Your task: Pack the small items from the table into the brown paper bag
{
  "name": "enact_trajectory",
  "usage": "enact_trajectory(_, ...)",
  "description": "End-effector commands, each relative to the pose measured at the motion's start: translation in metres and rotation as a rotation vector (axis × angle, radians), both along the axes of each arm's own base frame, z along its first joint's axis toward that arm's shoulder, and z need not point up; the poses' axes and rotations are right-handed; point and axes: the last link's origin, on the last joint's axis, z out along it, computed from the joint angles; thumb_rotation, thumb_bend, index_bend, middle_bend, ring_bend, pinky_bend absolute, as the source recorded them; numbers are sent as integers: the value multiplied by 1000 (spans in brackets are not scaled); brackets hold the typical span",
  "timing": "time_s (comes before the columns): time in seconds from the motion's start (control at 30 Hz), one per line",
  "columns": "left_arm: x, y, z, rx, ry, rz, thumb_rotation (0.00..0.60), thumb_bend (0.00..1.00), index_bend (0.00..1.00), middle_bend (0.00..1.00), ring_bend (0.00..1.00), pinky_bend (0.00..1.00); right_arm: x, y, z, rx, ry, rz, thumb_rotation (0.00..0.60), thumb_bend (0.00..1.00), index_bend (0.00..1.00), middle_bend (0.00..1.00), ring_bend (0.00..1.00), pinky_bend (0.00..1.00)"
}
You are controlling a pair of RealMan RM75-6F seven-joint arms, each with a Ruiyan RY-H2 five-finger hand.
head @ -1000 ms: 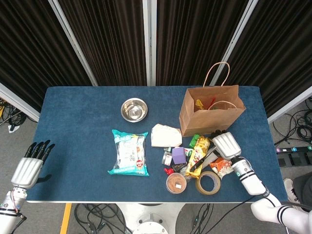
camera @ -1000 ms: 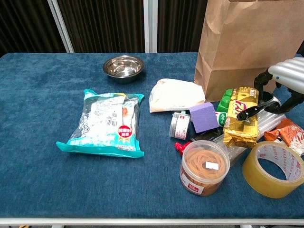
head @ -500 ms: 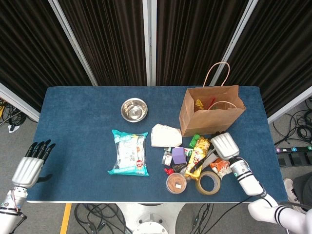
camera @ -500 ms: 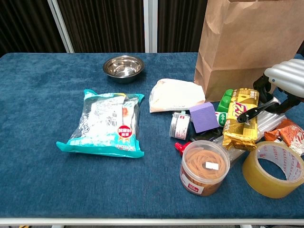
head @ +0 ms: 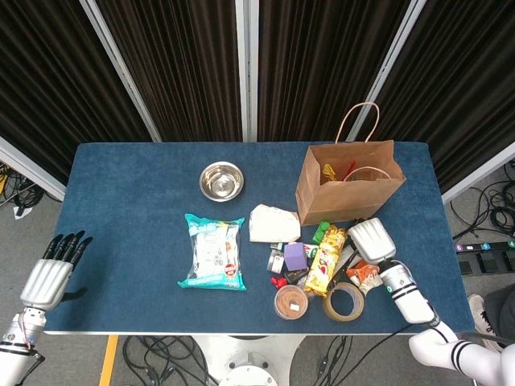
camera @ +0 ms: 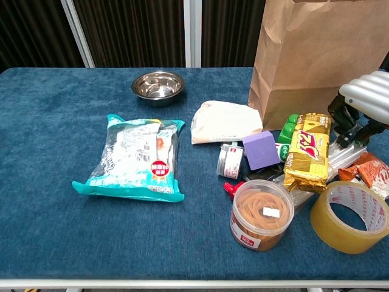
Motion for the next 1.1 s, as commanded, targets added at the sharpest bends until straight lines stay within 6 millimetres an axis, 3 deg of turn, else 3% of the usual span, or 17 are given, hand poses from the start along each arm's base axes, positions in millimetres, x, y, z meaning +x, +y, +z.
enact_trajectory(0.03, 0, 0, 0, -2, -2, -2, 600, 57, 97, 67, 0, 49, 1, 1, 5, -14, 3, 13, 600, 427, 843, 694, 588, 695)
enact_trajectory(0.3, 2, 0, 0, -4, -15, -3, 600, 57, 98, 66, 0, 49, 9, 5, 21, -52, 9, 51, 600, 432, 862, 710, 602, 708)
enact_trajectory(0.5, 3, 0, 2, 2, -23, -6, 600, 58, 97, 67, 0, 49, 32, 11, 41, -90, -7, 111, 600, 431, 865, 712, 604, 709)
enact_trajectory(0.6, 4, 1, 3, 6, -29, -9, 600, 57, 97, 66, 0, 49, 57, 16, 57, -107, -36, 157, 600, 432, 865, 712, 604, 709)
enact_trajectory(0.9, 13, 1, 7, 13, -41, -38, 600, 56, 97, 66, 0, 49, 164, 32, 107, -139, -133, 307, 600, 431, 876, 719, 612, 719)
enact_trajectory(1.1, 18, 2, 10, 18, -54, -45, 600, 57, 97, 66, 0, 49, 225, 23, 123, -154, -134, 351, 600, 431, 878, 719, 612, 719)
